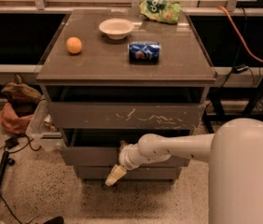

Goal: Open middle drawer

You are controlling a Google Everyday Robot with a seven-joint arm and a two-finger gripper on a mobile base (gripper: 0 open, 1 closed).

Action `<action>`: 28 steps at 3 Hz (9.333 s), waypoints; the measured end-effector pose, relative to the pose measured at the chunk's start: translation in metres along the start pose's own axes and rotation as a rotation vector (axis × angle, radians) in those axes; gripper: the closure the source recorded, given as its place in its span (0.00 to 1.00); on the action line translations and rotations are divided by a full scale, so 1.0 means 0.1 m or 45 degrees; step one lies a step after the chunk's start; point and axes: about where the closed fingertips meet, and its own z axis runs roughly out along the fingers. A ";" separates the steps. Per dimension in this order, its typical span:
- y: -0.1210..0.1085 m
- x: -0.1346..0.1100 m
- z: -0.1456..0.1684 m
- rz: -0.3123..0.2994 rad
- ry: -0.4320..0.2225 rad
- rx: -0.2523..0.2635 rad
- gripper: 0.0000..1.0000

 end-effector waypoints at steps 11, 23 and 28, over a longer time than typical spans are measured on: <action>0.15 -0.10 -0.09 0.225 -0.020 0.041 0.00; 1.02 -0.33 -0.13 0.366 -0.029 -0.123 0.00; 1.53 -0.39 -0.45 0.570 -0.083 -0.098 0.00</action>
Offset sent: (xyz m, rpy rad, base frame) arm 0.2589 0.4483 -0.6599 0.1498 0.5983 -0.1528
